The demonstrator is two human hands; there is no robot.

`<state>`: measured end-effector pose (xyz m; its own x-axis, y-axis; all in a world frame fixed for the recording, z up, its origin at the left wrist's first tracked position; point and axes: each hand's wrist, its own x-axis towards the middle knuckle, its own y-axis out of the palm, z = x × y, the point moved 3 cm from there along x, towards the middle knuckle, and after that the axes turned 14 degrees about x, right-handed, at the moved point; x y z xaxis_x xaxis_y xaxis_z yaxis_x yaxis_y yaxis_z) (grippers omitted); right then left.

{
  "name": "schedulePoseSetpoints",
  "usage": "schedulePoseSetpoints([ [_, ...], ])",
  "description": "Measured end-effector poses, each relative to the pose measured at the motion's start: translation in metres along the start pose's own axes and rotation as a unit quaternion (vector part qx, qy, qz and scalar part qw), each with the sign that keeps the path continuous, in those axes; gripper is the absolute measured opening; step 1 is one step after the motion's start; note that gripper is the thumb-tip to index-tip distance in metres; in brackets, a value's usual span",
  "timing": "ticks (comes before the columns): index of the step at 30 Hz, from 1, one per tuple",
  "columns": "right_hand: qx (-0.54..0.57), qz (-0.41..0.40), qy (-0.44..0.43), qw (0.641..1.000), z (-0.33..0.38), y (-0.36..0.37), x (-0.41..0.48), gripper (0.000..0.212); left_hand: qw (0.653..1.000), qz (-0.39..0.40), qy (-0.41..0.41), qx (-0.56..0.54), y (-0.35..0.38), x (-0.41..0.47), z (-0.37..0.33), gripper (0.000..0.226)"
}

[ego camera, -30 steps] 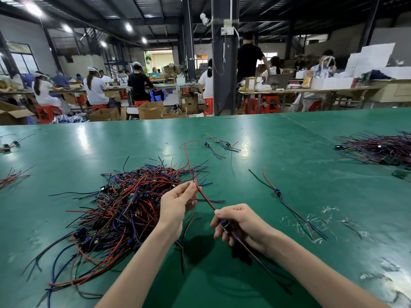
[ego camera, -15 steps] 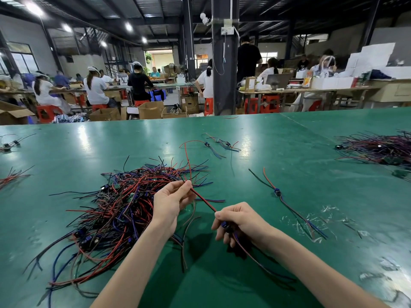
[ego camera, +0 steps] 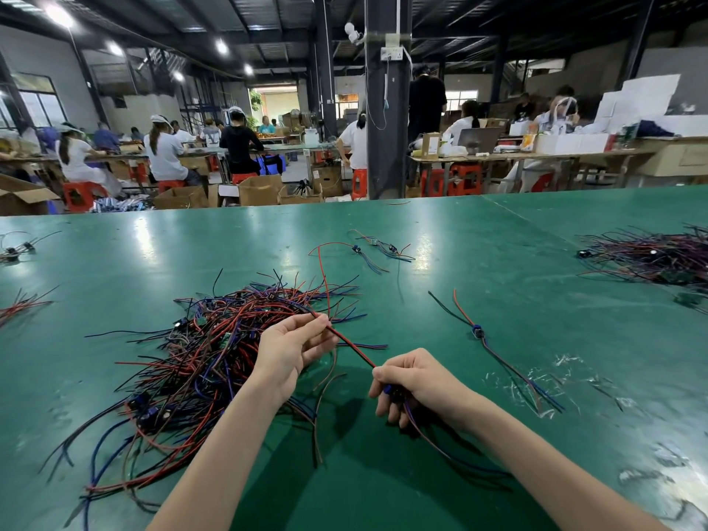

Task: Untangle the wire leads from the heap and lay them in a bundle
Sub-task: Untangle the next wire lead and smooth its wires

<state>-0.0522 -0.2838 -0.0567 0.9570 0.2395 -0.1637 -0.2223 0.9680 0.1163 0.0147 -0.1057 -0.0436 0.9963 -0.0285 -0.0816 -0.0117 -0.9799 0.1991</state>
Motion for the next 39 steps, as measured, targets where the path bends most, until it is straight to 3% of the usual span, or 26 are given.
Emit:
schedulePoseSetpoints([
  [13, 0.024, 0.008, 0.002, 1.000, 0.002, 0.002, 0.000, 0.030, 0.993, 0.004, -0.059, -0.106, 0.004, -0.001, 0.000, 0.004],
  [26, 0.007, 0.025, 0.011, 1.000, -0.002, 0.002, 0.006, 0.030, 0.999, -0.026, -0.027, -0.010, -0.002, 0.002, -0.001, 0.006],
  [35, 0.041, 0.037, 0.002, 0.998, 0.002, 0.000, 0.002, 0.032, 0.970, 0.022, -0.149, -0.193, 0.011, -0.002, 0.006, 0.033],
  [39, 0.091, 0.037, -0.009, 0.995, 0.004, 0.000, 0.001, 0.034, 0.958, 0.039, -0.157, -0.237, 0.014, -0.004, 0.008, 0.035],
])
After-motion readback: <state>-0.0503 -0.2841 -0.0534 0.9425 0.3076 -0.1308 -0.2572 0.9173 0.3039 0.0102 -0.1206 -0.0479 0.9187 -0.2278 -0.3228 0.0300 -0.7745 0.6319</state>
